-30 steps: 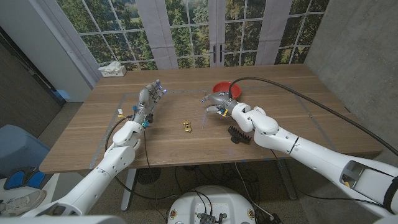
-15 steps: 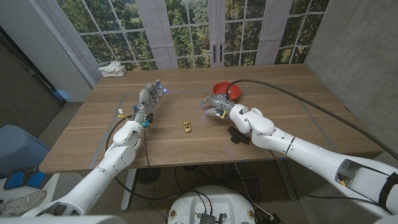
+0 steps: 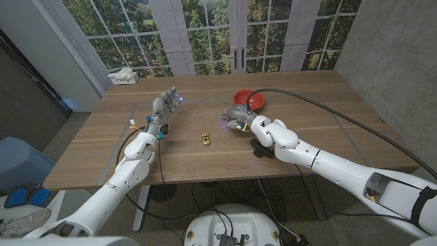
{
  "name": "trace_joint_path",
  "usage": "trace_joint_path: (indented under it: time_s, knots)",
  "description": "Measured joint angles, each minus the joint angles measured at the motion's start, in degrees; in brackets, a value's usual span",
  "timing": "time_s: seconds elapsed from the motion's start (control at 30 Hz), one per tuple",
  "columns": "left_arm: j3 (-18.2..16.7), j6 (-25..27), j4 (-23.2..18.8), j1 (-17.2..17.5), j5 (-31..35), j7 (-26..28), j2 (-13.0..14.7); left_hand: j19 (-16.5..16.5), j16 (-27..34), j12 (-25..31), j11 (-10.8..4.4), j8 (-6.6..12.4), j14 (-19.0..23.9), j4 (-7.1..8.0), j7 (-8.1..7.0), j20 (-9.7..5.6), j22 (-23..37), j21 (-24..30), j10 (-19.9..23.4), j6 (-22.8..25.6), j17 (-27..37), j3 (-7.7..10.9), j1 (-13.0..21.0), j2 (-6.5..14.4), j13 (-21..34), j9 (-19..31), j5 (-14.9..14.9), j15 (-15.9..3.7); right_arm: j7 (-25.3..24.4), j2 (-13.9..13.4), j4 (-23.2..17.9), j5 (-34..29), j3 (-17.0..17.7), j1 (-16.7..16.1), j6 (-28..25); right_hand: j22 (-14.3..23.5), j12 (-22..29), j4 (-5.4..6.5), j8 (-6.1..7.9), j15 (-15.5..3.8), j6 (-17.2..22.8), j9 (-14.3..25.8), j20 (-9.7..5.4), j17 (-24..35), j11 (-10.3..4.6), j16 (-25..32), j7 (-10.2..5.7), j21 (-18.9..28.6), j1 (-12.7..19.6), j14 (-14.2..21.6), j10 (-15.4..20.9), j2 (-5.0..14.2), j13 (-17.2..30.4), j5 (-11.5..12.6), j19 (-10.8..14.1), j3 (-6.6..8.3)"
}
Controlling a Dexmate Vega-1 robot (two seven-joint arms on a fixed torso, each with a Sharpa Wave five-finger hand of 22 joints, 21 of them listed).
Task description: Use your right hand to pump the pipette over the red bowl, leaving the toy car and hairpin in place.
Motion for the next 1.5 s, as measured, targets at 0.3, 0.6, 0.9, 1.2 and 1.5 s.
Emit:
trace_joint_path:
  time_s: [0.3, 0.6, 0.9, 1.2, 1.5]
  knots:
    - [-0.1, 0.2, 0.2, -0.2, -0.2, -0.3, -0.1, 0.0, 0.0, 0.0, 0.0, 0.0, 0.0, 0.0, 0.0, 0.0, 0.0, 0.0, 0.0, 0.0, 0.0, 0.0, 0.0, 0.0, 0.0, 0.0, 0.0, 0.0, -0.1, 0.2, 1.5, -0.1, -0.6, 0.6, 0.2, 0.0, 0.3, 0.78, 2.15, 0.0, 6.9, 0.0, -0.3, 0.9, -0.1, 0.7, 1.14, 0.4, 2.0, 0.0, 0.8, -0.37, 0.3, -1.1, 0.3, -1.6]
    - [-0.2, 0.3, 0.4, -0.2, -0.5, -0.6, -0.1, 0.0, 0.0, -0.2, 0.0, 0.0, 0.0, -0.23, 0.0, 0.0, 0.0, -0.1, 0.0, 0.0, 0.0, 0.24, 0.0, 0.0, 0.0, 0.0, 0.0, 0.0, 0.3, 1.0, 3.3, -0.6, -1.6, 1.6, -0.3, 0.0, 0.5, 1.15, 3.66, 0.0, 12.9, 0.1, -0.29, 1.3, 0.12, 1.2, 2.95, 0.6, 2.0, 0.0, 2.0, -0.37, 0.3, -2.0, 0.3, -3.41]
    - [-0.3, 0.3, 0.6, -0.3, -0.6, -0.7, -0.1, 0.0, 0.0, -0.2, 0.0, 0.0, 0.0, -0.48, -0.31, 0.0, 0.0, -0.2, 0.0, 0.3, -0.1, -0.01, 0.0, 0.0, 0.0, 0.0, -0.3, 0.0, -0.8, 1.5, 4.6, -0.6, -2.2, 2.1, -0.2, 0.0, 1.6, 0.66, 8.95, 0.12, 19.8, 0.0, -1.5, 1.3, -0.91, 2.4, 3.29, 2.3, 4.9, 2.1, 5.9, -0.24, 0.3, -3.2, 2.2, -5.77]
    - [-0.3, 0.5, 1.1, -0.7, -0.8, -1.2, -0.1, 0.0, 0.0, -0.2, 0.0, 0.0, 0.0, -0.71, -0.31, 0.0, 0.0, -0.2, 0.0, 0.3, -0.3, -0.24, 0.0, 0.0, 0.0, 0.0, -0.3, 0.0, -3.5, 1.5, 6.3, 0.0, -2.6, 2.3, 1.2, 0.3, 2.0, 0.54, 10.73, 0.09, 20.5, 0.0, -1.92, 1.5, -1.1, 3.3, 2.6, 2.8, 7.1, 3.2, 7.9, -0.75, 0.3, -3.5, 3.4, -6.26]
    - [-0.3, 0.7, 1.6, -1.1, -1.0, -1.5, -0.3, 0.0, 0.0, -0.2, 0.0, 0.0, 0.0, -1.12, -0.31, 0.0, 0.0, -0.2, 0.0, 0.3, -0.3, -0.18, 0.0, 0.0, 0.0, 0.0, -0.3, 0.0, -5.9, 1.2, 7.0, 0.3, -2.6, 2.3, 2.1, 0.3, 2.6, 0.54, 11.69, 0.0, 20.5, 0.0, -2.63, 1.4, -1.12, 3.8, 2.6, 3.6, 8.3, 4.3, 10.0, -0.47, 0.1, -3.6, 4.1, -6.73]
